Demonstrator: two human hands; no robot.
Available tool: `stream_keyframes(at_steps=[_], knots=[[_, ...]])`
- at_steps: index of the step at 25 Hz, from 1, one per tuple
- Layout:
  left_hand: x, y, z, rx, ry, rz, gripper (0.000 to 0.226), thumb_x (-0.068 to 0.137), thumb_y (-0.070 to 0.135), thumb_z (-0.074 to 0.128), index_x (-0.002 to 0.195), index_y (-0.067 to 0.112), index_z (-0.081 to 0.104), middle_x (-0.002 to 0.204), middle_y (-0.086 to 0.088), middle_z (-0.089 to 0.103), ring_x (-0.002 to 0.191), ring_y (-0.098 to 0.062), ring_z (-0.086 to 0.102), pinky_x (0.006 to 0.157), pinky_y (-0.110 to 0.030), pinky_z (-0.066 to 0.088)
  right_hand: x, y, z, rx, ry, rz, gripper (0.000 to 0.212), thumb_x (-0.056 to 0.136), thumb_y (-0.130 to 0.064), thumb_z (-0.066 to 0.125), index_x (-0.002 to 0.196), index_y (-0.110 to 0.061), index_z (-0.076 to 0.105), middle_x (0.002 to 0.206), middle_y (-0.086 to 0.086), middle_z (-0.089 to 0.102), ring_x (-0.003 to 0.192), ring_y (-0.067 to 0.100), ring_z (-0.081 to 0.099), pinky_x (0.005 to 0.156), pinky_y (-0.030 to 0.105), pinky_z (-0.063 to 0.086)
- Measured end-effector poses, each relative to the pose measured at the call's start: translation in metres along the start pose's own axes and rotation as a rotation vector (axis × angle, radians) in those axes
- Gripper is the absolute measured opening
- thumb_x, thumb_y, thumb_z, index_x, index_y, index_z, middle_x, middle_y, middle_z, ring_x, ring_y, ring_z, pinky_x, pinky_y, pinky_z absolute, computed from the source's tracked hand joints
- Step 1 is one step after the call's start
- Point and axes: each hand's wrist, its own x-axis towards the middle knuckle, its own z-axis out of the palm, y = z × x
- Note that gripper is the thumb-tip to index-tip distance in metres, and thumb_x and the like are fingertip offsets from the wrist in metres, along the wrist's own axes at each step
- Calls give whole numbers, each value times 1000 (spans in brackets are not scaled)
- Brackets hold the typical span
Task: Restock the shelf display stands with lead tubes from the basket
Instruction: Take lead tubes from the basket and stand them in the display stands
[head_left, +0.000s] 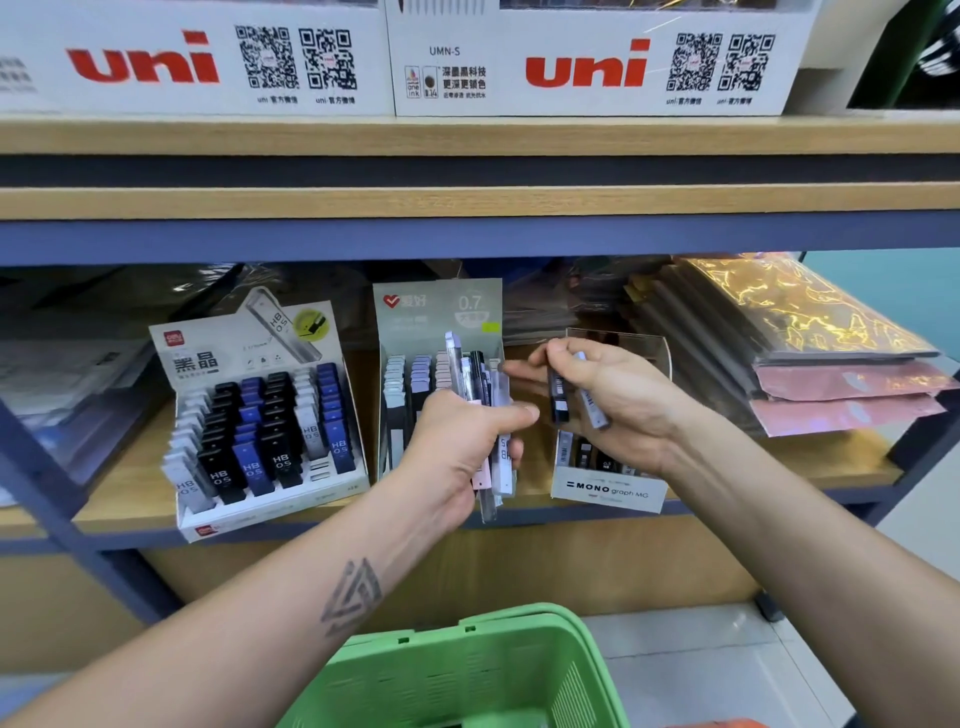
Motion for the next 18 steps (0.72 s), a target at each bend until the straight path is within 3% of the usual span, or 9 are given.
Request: stream_keyframes(at_steps=[3,7,9,10,12,15,18], knots=[[-2,0,0,22,-11,51,21,77,-5,79,95,-3,69,71,-9,69,50,-20,51,56,-31,47,-3,3,10,-97,15,-17,18,107,-22,48,101,-9,58,84,-1,74,71,10,69,60,24,54],[3,0,-4,77,41,88,23,74,-3,81,94,-7,71,84,-23,74,50,-21,53,69,-37,49,0,4,10,-94,16,-36,27,107,-24,48,109,-5,66,92,5,75,78,13,70,71,28,59],[5,0,-7,98,54,79,27,72,0,83,95,-9,71,90,-27,74,51,-21,53,75,-39,50,3,1,2,-177,87,-89,28,106,-27,49,108,-7,69,87,2,73,72,13,66,61,25,54],[5,0,-8,104,55,79,27,72,-1,83,95,-9,70,89,-25,74,52,-21,53,73,-38,50,3,-1,-1,-249,108,-108,27,105,-29,53,103,-8,70,82,1,70,62,11,58,50,21,43],[5,0,-9,117,53,85,23,73,-4,82,92,-8,70,82,-18,75,51,-19,53,64,-34,51,2,-1,-5,-331,85,-100,25,99,-31,62,92,-9,71,74,3,61,50,9,41,41,20,21],[4,1,-9,122,48,74,20,74,-6,80,91,-6,70,74,-14,70,50,-19,54,55,-31,50,2,3,-3,-333,48,-81,12,91,-20,73,94,-9,73,71,7,57,46,9,35,38,17,21],[4,7,-14,-6,28,4,15,80,-2,78,93,-2,70,82,-18,72,49,-17,53,50,-28,48,3,3,-7,-272,32,-111,11,89,-12,73,100,-9,74,81,17,67,48,11,39,37,15,25]])
